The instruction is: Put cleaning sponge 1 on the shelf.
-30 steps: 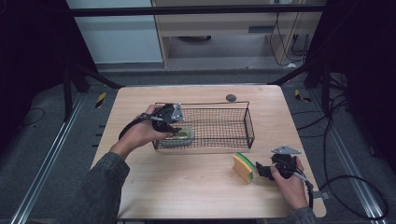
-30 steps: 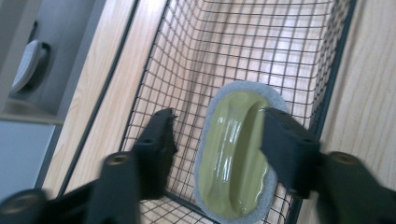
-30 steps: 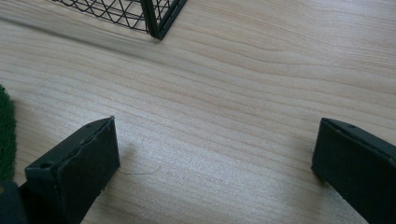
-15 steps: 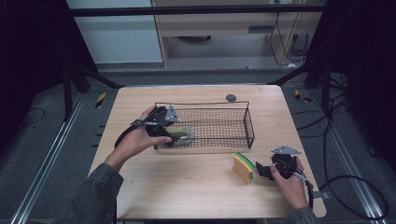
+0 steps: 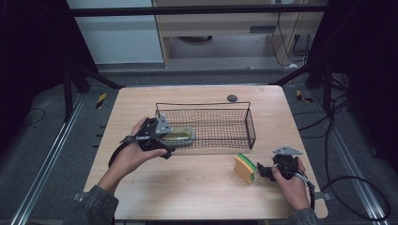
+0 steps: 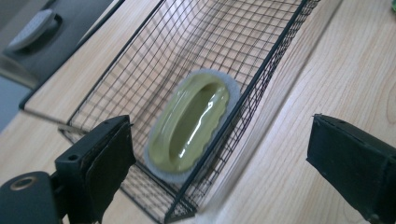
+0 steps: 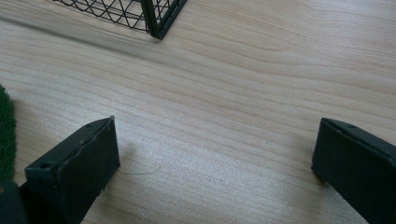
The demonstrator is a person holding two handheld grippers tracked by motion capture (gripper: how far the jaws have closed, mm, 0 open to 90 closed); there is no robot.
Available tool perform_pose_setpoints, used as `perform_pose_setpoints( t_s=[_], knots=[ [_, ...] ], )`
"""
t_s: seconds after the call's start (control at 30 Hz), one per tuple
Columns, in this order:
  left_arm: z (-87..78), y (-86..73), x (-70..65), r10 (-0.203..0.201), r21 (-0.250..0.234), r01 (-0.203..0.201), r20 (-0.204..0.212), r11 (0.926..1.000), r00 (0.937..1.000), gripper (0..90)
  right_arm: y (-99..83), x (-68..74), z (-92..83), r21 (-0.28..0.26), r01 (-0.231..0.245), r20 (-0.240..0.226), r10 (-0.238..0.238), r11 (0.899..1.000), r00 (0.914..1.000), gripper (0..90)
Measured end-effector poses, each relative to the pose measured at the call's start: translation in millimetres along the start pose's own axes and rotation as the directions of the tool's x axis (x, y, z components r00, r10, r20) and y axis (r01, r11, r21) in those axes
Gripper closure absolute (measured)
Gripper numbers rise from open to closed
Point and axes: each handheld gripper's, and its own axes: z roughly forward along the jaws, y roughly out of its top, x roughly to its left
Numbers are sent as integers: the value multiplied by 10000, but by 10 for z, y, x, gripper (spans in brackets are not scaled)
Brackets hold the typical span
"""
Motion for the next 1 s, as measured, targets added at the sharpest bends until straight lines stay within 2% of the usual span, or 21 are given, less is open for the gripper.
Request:
perform_pose_setpoints(
  t_s=[0.03,0.1,0.13,0.2,0.27,0.37,0.47,0.5,0.53,0.57,0.67,0.73,0.8,0.83,0.87,0.9,0.97,1.0],
  knots=[
    [0,0,0,0,0,0,0,10000,10000,62,0,1,0,-5,-11,-2,11,10000,10000,8],
    [-31,-74,11,-331,-94,330,-70,9994,9994,62,0,0,0,-4,-1,1,1,10000,10000,8],
    [-55,-160,20,-710,-183,708,-102,9973,9974,62,0,0,0,-3,-1,0,1,10000,10000,8],
    [-61,-207,23,-868,-223,865,-107,9960,9962,62,0,0,0,-2,-4,0,4,10000,10000,8],
    [-76,-318,31,-1311,-381,1308,-60,9907,9914,61,0,0,0,-2,0,0,0,10000,10000,8],
    [-94,-462,36,-1769,-430,1764,-85,9834,9842,59,0,0,0,-3,-4,-1,4,10000,10000,8],
    [-81,-620,59,-2282,-432,2276,-95,9728,9736,59,0,1,0,-3,-11,6,11,10000,10000,8],
    [-76,-670,65,-2299,-310,2293,-154,9729,9731,58,0,0,0,-5,-8,6,8,10000,10000,8],
    [-69,-770,74,-2518,-184,2514,-286,9677,9673,55,0,1,0,-3,-13,9,13,10000,10000,8],
    [-69,-770,74,-2518,-184,2514,-286,9677,9673,55,-1,1,0,-4,-17,12,17,10000,10000,9],
    [-59,-906,82,-2779,-75,2778,-205,9606,9604,51,0,2,0,-9,-23,14,23,10000,10000,8],
    [-57,-990,92,-2871,100,2878,-481,9576,9567,48,0,2,0,-7,-23,13,23,10000,10000,8],
    [-70,-1088,106,-3117,204,3138,-694,9493,9476,48,0,0,0,-12,-4,13,4,10000,10000,8],
    [-67,-1192,127,-3393,310,3433,-933,9387,9361,47,-1,1,0,-7,-7,24,7,10000,10000,8],
    [-60,-1246,140,-3529,355,3582,-1065,9330,9296,47,-1,2,0,-7,-7,26,7,10000,10000,8],
    [-60,-1246,140,-3529,355,3582,-1065,9330,9296,48,-1,2,0,-7,-7,26,7,10000,10000,8],
    [-40,-1347,178,-3979,310,4043,-1238,9141,9090,49,0,3,0,-3,-29,25,29,10000,10000,8],
    [-24,-1388,198,-4151,278,4213,-1235,9065,9013,49,0,3,0,0,-31,22,31,10000,10000,7]
  ],
)
